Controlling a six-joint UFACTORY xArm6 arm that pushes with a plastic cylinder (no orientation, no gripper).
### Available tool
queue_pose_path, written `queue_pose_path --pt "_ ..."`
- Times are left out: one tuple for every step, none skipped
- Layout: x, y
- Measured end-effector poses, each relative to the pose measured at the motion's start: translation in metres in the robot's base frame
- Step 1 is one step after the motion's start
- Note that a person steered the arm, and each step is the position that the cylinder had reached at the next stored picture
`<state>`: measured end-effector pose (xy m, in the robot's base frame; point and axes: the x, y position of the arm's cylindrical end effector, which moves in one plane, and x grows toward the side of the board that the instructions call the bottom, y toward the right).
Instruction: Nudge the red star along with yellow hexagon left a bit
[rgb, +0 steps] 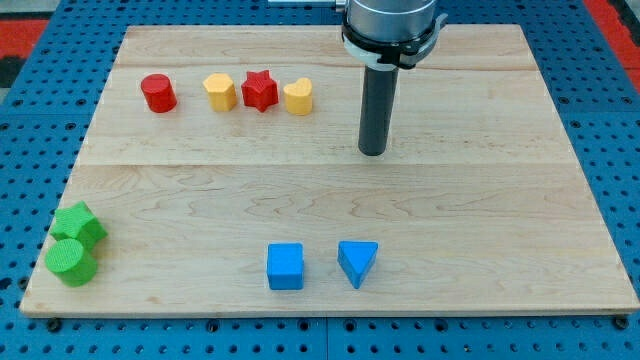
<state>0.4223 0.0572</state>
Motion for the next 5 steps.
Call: queue_pose_path --pt "-0.002 0.0" --pt "-0.009 -0.042" --pt "-0.042 -0.065" --pt "-0.04 -0.08" --pt "-0.054 -0.103"
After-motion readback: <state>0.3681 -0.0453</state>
